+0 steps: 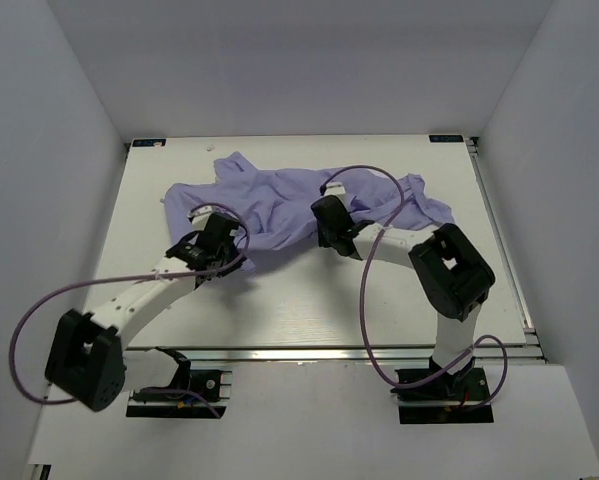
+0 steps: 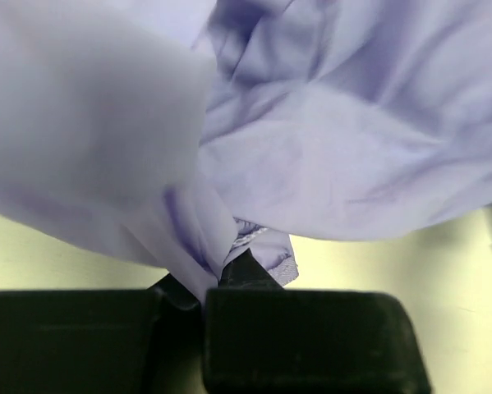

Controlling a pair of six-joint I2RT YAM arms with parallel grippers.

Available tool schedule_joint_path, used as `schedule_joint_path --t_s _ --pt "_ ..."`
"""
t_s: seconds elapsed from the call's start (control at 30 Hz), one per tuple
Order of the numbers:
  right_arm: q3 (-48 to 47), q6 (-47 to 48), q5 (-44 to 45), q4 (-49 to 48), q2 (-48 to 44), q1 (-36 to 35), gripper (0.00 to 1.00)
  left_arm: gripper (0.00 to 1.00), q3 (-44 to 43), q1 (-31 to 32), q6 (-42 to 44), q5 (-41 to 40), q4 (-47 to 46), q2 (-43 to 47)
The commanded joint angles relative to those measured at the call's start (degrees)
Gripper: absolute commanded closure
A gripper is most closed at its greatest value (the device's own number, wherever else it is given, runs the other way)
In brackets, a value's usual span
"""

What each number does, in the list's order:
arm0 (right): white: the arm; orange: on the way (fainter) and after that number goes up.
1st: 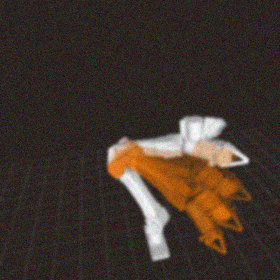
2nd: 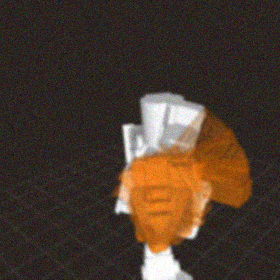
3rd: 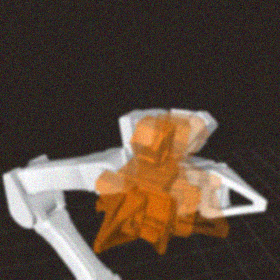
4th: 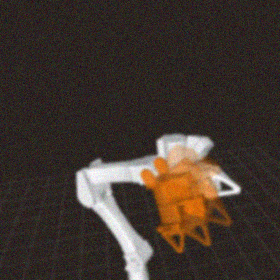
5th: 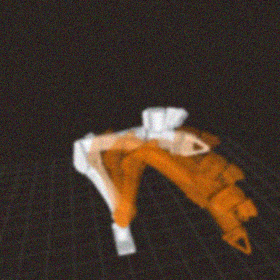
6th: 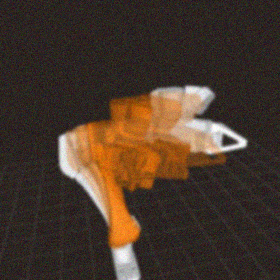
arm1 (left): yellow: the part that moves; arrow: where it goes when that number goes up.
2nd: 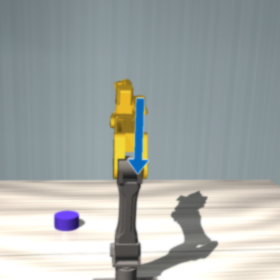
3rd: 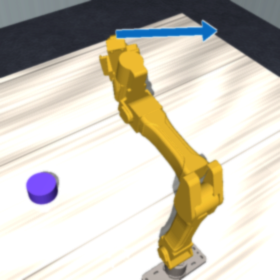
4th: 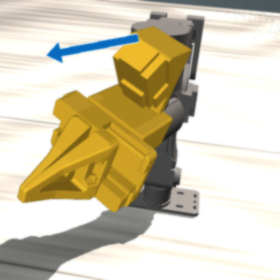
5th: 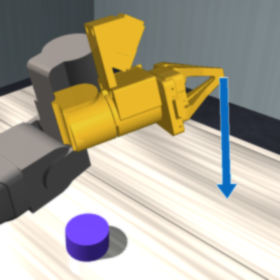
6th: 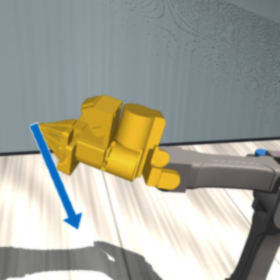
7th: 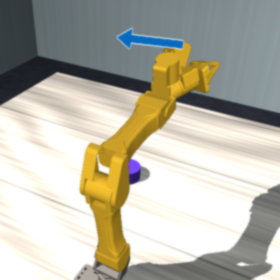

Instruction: Zip up the jacket

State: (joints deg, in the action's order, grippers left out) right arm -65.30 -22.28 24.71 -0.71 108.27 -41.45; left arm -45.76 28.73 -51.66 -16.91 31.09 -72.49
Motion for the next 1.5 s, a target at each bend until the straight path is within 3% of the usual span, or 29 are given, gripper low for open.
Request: schedule_joint_path --t_s 0.0,0.2,0.27,0.47,0.67,0.8,0.93,1.03,1.1,1.23,1.3,1.4,1.47 --pt "3.2 2.9 2.6 -4.5 -9.7 0.6 1.0 1.0 -3.7 0.2 2.3 -4.4 2.1 9.7" --pt "8.0 8.3 -2.3 7.2 -26.6 1.1 1.0 1.0 -8.4 0.1 3.7 -6.5 3.3 18.2" --pt "10.1 9.1 -3.0 15.4 -38.8 2.9 1.0 1.0 -13.0 0.1 3.8 -12.1 6.3 19.3" --pt "8.7 9.0 -12.4 23.7 -51.6 13.5 1.0 1.0 -19.1 0.0 5.2 -20.5 7.9 18.7" --pt "4.3 10.6 -22.0 25.5 -52.7 20.4 1.0 1.0 -21.7 0.0 8.1 -20.4 4.7 17.8" --pt "4.8 10.5 -28.5 24.5 -48.9 21.1 1.0 1.0 -17.7 0.0 12.8 -12.8 0.3 16.7" --pt "1.1 12.5 -36.1 23.9 -44.6 21.4 1.0 1.0 -17.6 0.0 21.6 9.5 -4.7 13.9" --pt "-3.7 13.2 -37.7 22.5 -44.2 21.5 1.0 1.0 -21.0 0.0 24.5 16.5 -8.4 12.5" --pt "-9.7 14.4 -38.6 22.8 -44.7 21.4 1.0 1.0 -29.8 0.0 26.3 16.8 -6.9 10.0" --pt "-21.7 16.4 -43.2 22.0 -45.7 21.4 1.0 1.0 -44.4 0.0 31.4 26.4 -11.0 5.5" --pt "-30.1 16.8 -48.0 21.7 -45.0 21.4 1.0 1.0 -55.8 0.0 32.5 33.8 -10.4 0.9" --pt "-41.4 17.1 -51.7 22.0 -42.7 21.5 1.0 1.0 -71.3 0.0 32.6 38.5 -7.2 -3.4" --pt "-45.1 16.0 -52.7 20.0 -41.8 21.5 1.0 1.0 -76.6 0.0 32.1 40.6 -7.5 -5.5"
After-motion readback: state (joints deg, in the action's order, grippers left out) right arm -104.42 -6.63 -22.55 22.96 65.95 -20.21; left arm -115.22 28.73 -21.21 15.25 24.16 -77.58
